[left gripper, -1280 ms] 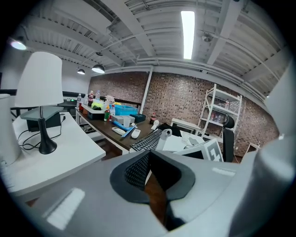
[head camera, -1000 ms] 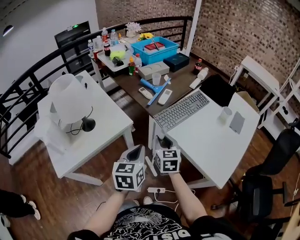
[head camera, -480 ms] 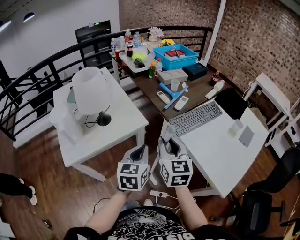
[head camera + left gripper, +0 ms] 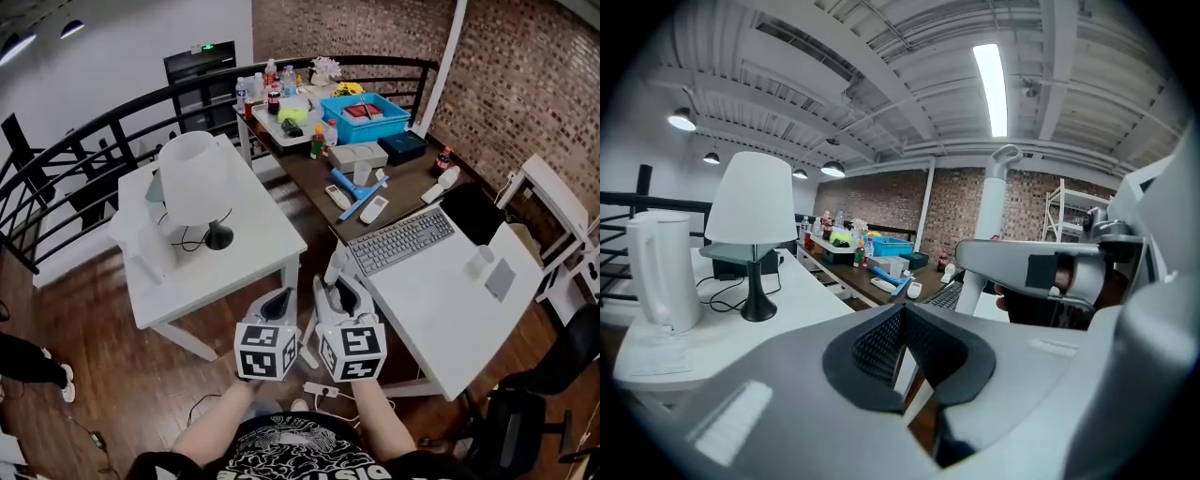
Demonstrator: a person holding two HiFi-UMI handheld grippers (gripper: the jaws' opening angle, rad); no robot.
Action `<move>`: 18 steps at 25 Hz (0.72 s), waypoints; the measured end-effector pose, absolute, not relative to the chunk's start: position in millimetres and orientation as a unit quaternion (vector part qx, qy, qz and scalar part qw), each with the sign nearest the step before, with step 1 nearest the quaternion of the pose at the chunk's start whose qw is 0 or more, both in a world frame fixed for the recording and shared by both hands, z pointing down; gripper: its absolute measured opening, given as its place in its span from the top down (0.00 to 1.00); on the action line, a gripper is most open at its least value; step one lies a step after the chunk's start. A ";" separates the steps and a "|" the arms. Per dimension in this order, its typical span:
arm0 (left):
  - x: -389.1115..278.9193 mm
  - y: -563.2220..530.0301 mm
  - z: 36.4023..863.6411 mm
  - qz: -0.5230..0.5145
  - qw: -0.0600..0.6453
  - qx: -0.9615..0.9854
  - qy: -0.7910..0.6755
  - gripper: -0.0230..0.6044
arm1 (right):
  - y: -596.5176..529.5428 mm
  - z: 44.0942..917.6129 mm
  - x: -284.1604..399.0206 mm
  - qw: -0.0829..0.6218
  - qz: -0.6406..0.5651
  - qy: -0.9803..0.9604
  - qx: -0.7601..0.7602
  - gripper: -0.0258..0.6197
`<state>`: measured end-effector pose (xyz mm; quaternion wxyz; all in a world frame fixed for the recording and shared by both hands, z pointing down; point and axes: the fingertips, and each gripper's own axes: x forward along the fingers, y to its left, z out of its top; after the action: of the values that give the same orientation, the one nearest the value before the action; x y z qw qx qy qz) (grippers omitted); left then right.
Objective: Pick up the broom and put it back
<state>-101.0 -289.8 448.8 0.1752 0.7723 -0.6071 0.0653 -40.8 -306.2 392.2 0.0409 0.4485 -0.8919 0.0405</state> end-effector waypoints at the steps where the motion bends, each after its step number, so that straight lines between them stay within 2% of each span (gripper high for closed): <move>1: -100.2 -290.0 449.1 0.066 0.175 0.773 -0.607 0.96 | -306.6 393.1 -40.8 0.042 0.040 -0.892 0.449 0.81; 18: -86.2 -297.9 457.7 0.074 0.182 0.783 -0.590 0.96 | -347.3 459.1 -15.7 0.079 0.067 -0.863 0.494 0.81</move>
<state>-86.2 -297.9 457.7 0.1824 0.7827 -0.5905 0.0740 -15.7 -347.3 459.1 0.0786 0.4940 -0.8633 0.0668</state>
